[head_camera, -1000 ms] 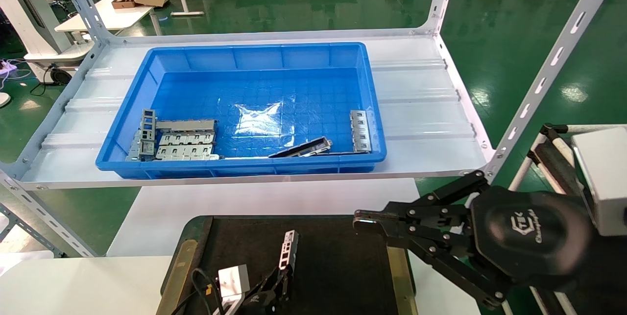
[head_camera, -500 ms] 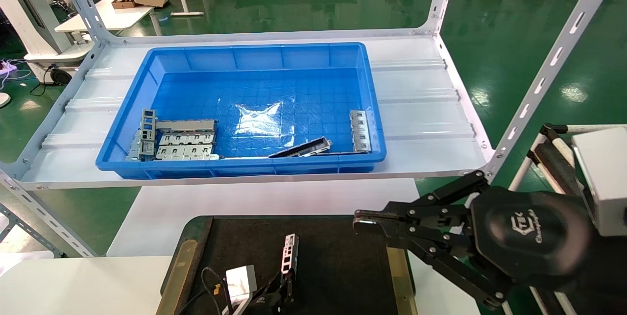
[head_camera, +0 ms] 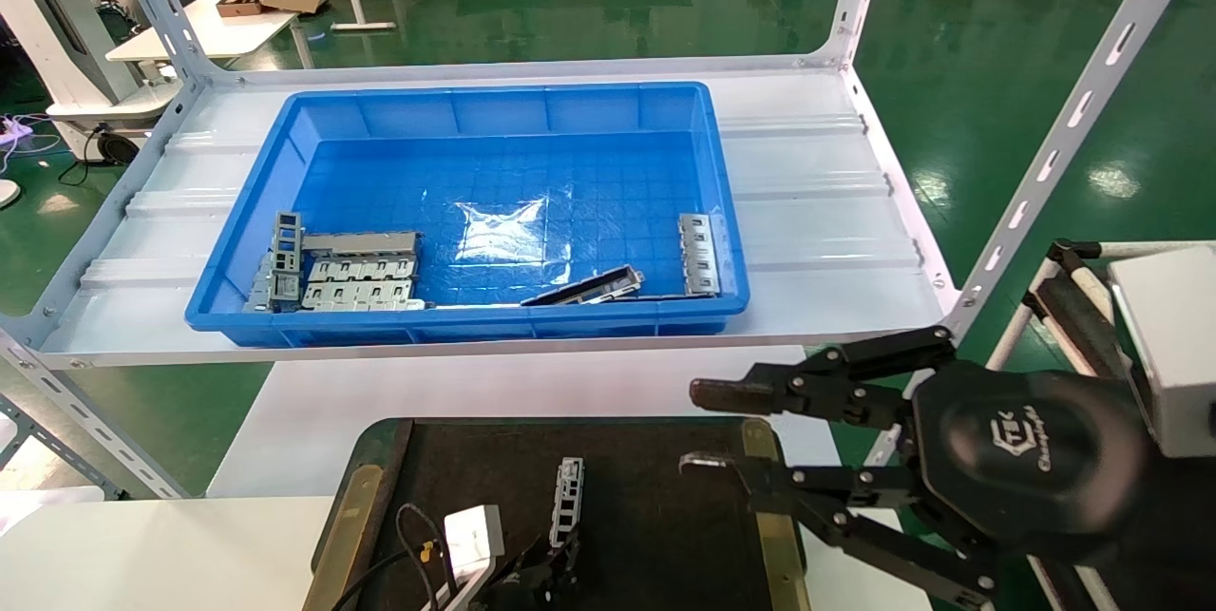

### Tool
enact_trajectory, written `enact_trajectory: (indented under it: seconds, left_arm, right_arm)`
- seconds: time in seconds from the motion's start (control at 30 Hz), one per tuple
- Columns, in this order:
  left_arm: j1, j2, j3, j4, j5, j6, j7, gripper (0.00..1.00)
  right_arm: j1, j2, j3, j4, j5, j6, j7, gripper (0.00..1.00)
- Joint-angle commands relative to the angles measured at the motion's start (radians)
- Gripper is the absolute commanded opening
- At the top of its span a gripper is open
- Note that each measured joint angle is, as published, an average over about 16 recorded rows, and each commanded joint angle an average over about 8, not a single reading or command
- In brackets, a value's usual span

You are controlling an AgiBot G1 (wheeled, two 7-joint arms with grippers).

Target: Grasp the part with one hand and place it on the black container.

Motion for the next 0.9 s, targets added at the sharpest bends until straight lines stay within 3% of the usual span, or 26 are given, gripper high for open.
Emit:
enact_trajectory:
  seconds: [0.03,0.23,0.4,0.9]
  left_arm:
    - [-0.013,-0.01,0.018,-0.026,-0.038,-0.02,0.019,1.0]
    - [-0.037,-0.026,0.03,-0.046,-0.048,-0.01,0.042,1.0]
    - [-0.048,-0.064,0.03,-0.054,-0.017,0.077,0.053,1.0]
    - [-0.014,-0.274,-0.105,-0.058,0.094,0.652,0.091,1.0]
  right_arm:
    - [0.0,0.0,0.0,0.0,0.0,0.0,0.0,1.0]
    - [0.0,0.0,0.0,0.0,0.0,0.0,0.0,1.0]
    - [0.0,0.0,0.0,0.0,0.0,0.0,0.0,1.0]
    - [0.0,0.0,-0.001,0.0,0.0,0.0,0.0,1.0]
